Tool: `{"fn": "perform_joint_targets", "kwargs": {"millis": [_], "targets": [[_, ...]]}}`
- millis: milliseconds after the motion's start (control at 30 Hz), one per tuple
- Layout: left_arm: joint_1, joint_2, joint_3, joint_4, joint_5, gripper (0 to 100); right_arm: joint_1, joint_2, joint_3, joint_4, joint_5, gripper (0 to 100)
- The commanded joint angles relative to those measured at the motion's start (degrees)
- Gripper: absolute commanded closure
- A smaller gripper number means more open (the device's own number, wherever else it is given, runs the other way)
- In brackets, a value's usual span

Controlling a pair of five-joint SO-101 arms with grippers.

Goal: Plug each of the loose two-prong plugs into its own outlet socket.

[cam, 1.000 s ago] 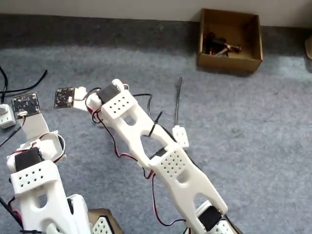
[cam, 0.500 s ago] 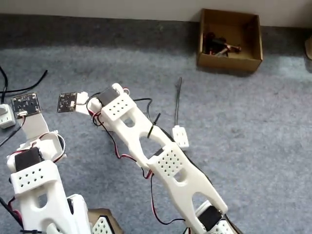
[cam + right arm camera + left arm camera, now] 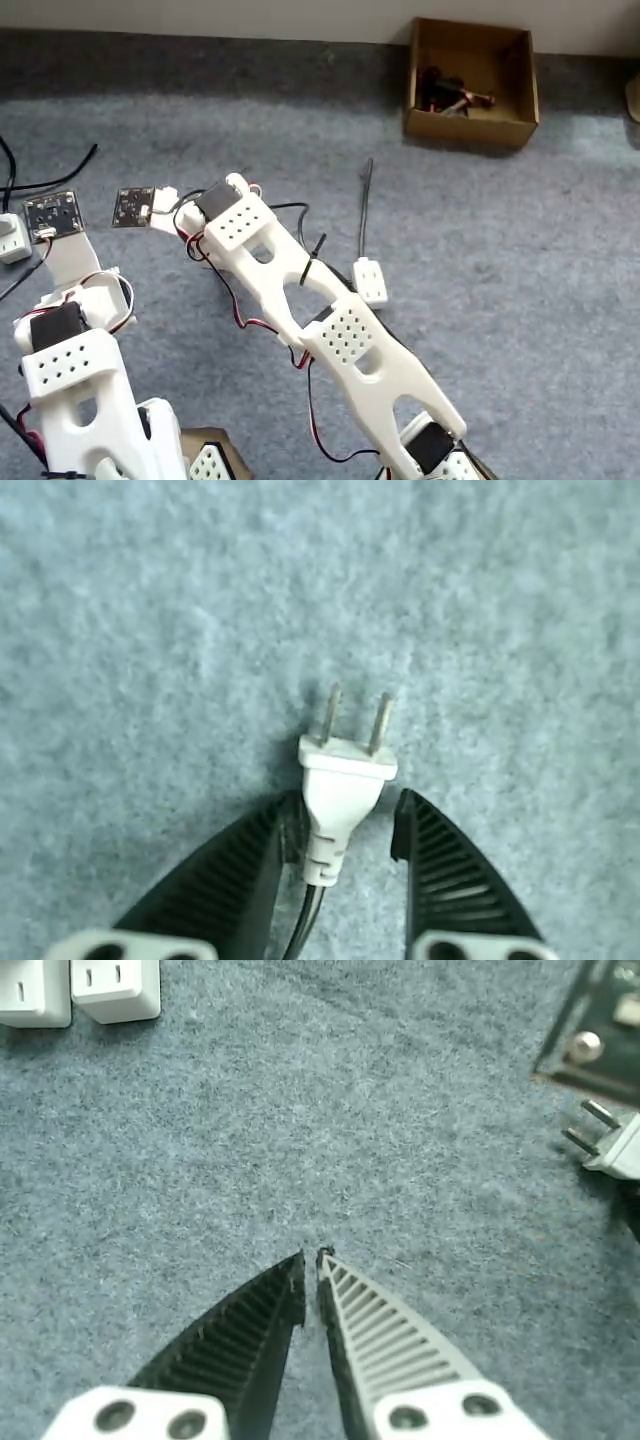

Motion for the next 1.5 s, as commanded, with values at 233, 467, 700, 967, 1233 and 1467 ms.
{"fn": "perform_joint_targets", "kwargs": {"millis": [233,467,700,967,1233,1467], "targets": [[-0.7,-1.4,-0.4,-1.0,-0.5,96,-0.3,-1.0,-2.6,-0.9,-4.8,85.0],[-0.7,-1.4,-0.4,-1.0,-0.5,96,0.8,-0.9,-2.5,1.0,-5.2,85.1],[-0.8,-1.4,-0.5,-1.1,-0.5,96,0.9,-0.9,-2.5,1.4,-5.2,94.6],[-0.7,-1.4,-0.5,-1.1,-0.5,96,0.2,-0.9,-2.5,2.7,-5.3,96.4],[-0.7,-1.4,-0.5,-1.1,-0.5,96,-0.4,4.7,-0.7,2.4,-5.3,96.2],[-0.7,-1.4,-0.3,-1.9,-0.5,96,-0.3,6.8,-5.9,3.8,-5.3,96.7]]}}
